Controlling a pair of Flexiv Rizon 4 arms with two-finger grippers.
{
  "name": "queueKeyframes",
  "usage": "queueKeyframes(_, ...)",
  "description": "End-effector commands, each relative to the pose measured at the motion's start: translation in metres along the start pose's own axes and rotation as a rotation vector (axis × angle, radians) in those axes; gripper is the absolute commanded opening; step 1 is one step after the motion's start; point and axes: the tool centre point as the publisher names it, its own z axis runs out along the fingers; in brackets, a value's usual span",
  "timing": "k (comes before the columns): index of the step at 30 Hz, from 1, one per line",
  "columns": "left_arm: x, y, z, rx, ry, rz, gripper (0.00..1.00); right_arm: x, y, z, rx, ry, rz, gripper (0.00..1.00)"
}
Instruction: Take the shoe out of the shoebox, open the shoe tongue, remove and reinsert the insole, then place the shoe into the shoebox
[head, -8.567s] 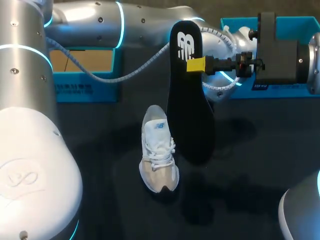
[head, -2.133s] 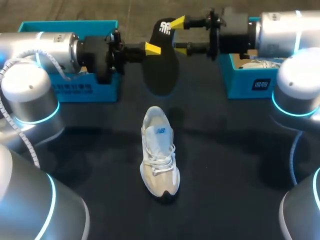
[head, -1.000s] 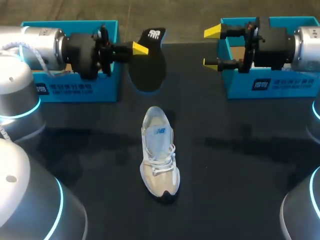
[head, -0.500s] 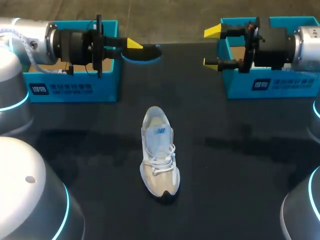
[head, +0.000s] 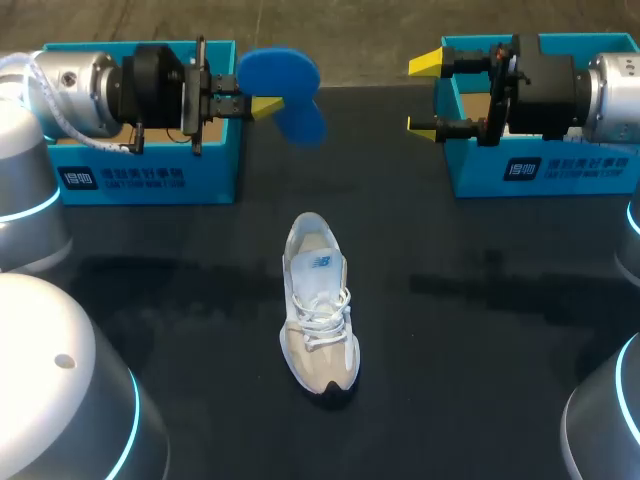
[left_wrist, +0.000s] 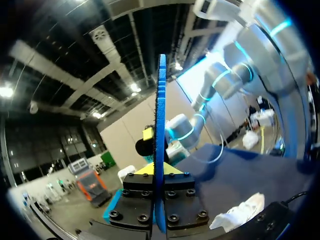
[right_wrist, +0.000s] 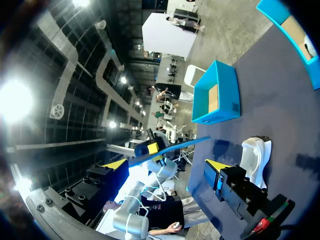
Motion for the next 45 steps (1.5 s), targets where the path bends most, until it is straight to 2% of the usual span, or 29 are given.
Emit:
queueKeyframes(1,-0.002,0.003,0.001,0.141,-0.071,-0.737,0.0,0.0,0.001,0.003,-0.001,-0.002,0.001,1.0)
queueKeyframes(5,-0.002,0.003,0.001,0.141,-0.071,-0.737,0.0,0.0,0.001,0.003,-0.001,-0.002,0.001,1.0)
queueKeyframes(6,0.0,0.003,0.002,0.174,-0.059,-0.775,0.0,0.0,0.001,0.003,-0.001,-0.002,0.001,1.0)
queueKeyframes(9,-0.001,0.007,0.002,0.197,-0.094,-0.968,0.0,0.0,0.001,0.003,-0.001,-0.002,0.001,1.0)
queueKeyframes(15,0.006,0.016,0.005,0.159,-0.066,-1.373,0.0,0.0,0.001,0.003,-0.001,-0.002,0.001,1.0)
queueKeyframes(29,0.008,0.017,0.008,0.127,-0.046,-1.643,0.0,0.0,0.001,0.003,-0.001,-0.002,0.001,1.0)
queueKeyframes(39,0.008,0.03,0.006,0.134,-0.034,-1.874,0.0,0.003,0.0,0.003,-0.005,-0.005,-0.008,1.0)
queueKeyframes(41,0.009,0.031,0.007,0.122,-0.022,-1.882,0.0,0.008,-0.001,0.006,0.001,-0.086,-0.01,1.0)
queueKeyframes(45,0.008,0.035,0.01,0.096,0.004,-1.914,0.0,0.013,-0.003,0.011,0.0,-0.18,-0.028,1.0)
